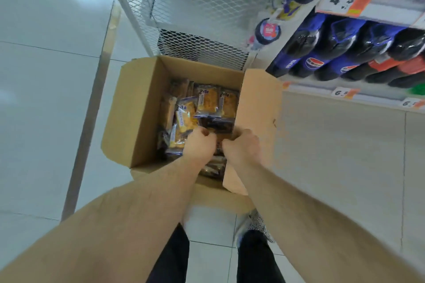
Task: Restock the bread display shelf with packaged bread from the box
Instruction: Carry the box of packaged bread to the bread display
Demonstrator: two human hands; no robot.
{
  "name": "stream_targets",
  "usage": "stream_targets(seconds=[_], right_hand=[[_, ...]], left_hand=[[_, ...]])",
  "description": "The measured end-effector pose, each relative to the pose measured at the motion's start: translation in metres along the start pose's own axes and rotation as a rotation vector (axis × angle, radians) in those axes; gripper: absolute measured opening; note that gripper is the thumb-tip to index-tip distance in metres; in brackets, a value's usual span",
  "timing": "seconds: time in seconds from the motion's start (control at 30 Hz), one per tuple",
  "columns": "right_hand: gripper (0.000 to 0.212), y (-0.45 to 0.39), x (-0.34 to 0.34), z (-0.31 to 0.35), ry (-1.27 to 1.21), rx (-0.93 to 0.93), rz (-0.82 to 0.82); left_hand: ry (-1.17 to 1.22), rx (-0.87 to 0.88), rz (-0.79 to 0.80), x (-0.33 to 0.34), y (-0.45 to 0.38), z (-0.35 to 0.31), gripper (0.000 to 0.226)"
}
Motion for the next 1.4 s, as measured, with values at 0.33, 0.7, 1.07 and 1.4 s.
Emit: stream_targets(seconds=[0.33, 0.7, 1.07, 1.4], right_hand=[[0.032, -0.026, 0.074, 0.012, 0.268, 0.065, -0.166], [0.026, -0.005, 0.060, 0.024, 0.280, 0.130, -0.230], [0.030, 0.034, -0.012, 0.025, 0.237, 0.079, -0.153], [0.045, 0.014, -0.063, 0.012, 0.325, 0.066, -0.189]], left_hand=[[-0.097, -0.491, -0.738, -0.110, -0.074, 0.115, 0.061], [0.754, -0.530, -0.744, -0.143, -0.042, 0.136, 0.078], [-0.104, 0.035, -0.612, -0.137, 0.060, 0.086, 0.026], [-0.391, 0.092, -0.258, -0.072, 0.036, -0.018, 0.049]])
Point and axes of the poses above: each hand's wrist, its own y-axis away from the middle knuckle, its own x-axis out of the palm, z = x × y, the point moved 1 cm from there along -y, towards the middle knuckle, and after that the axes turned 3 degrees about -z, right-handed, at the moved point
